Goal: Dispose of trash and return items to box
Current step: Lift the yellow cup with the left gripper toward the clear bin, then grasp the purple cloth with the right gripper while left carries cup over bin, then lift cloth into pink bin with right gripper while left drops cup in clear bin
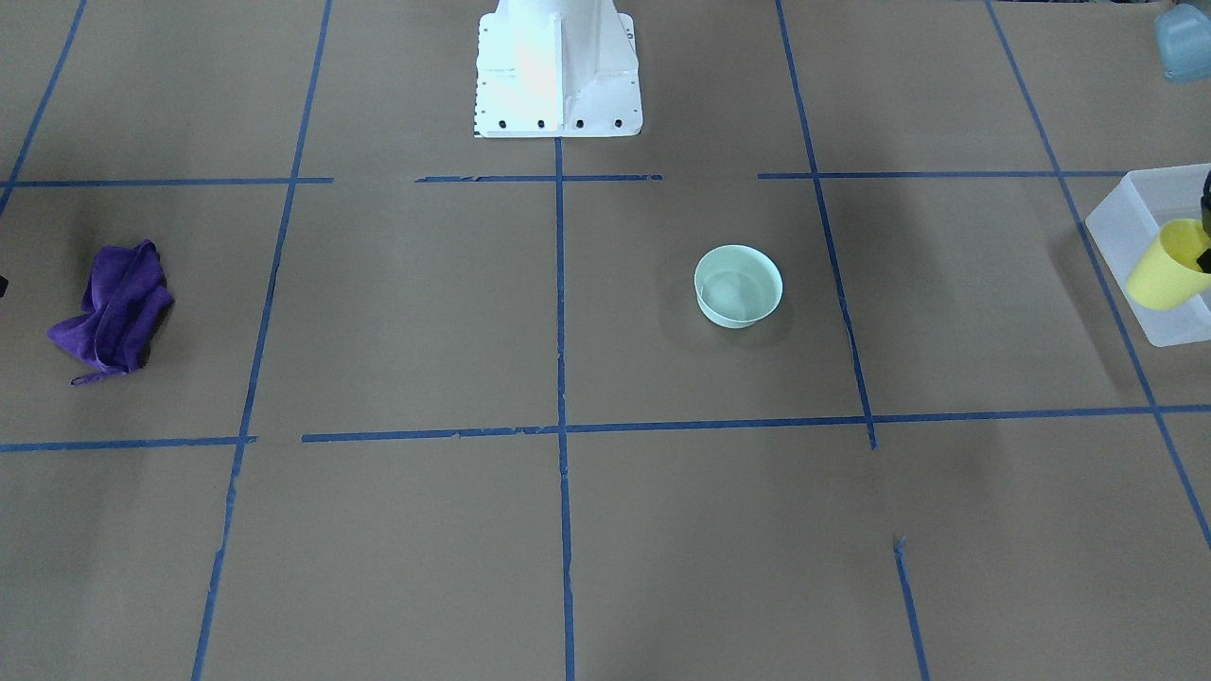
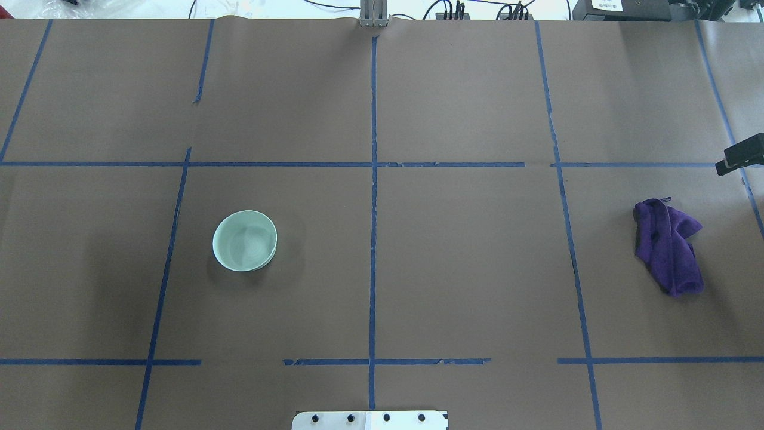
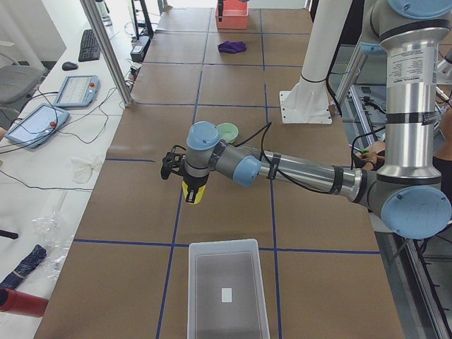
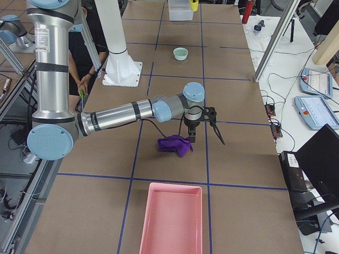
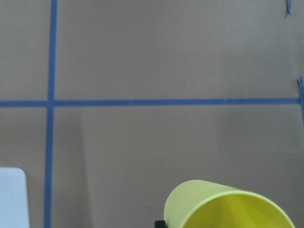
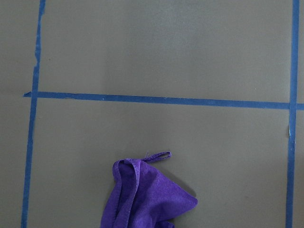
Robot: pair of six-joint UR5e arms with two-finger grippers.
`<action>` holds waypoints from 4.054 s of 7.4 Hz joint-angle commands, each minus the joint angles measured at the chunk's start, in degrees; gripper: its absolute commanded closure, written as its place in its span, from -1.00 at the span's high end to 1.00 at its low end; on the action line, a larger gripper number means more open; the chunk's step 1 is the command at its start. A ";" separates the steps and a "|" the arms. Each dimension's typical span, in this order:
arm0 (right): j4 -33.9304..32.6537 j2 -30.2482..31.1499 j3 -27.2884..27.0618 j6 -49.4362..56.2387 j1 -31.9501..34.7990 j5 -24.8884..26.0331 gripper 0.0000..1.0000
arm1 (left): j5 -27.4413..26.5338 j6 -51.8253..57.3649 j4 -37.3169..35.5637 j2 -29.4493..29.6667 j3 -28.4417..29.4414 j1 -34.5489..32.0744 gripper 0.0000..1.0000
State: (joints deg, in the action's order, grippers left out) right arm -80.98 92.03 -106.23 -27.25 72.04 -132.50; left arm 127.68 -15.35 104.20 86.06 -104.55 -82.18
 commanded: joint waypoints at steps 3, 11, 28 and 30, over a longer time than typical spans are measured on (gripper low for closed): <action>1.44 -0.54 0.59 -2.27 -3.64 3.28 1.00 | -6.57 22.10 -1.55 0.87 8.04 -9.48 -1.00; 26.50 3.59 10.96 -20.03 -18.07 11.29 1.00 | -5.96 25.37 2.41 -4.50 9.63 -11.25 -1.00; 20.02 5.26 -3.69 -16.34 -2.98 3.75 -1.00 | 4.77 11.31 16.88 -5.46 23.49 -3.34 -1.00; 16.48 4.65 -7.66 -15.82 -0.16 3.30 -1.00 | 6.08 11.31 18.49 -5.46 25.62 -2.55 -1.00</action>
State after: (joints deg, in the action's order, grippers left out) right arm -62.64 97.05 -111.46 -43.48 69.81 -128.92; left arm 133.20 -4.04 121.63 80.61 -80.33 -85.37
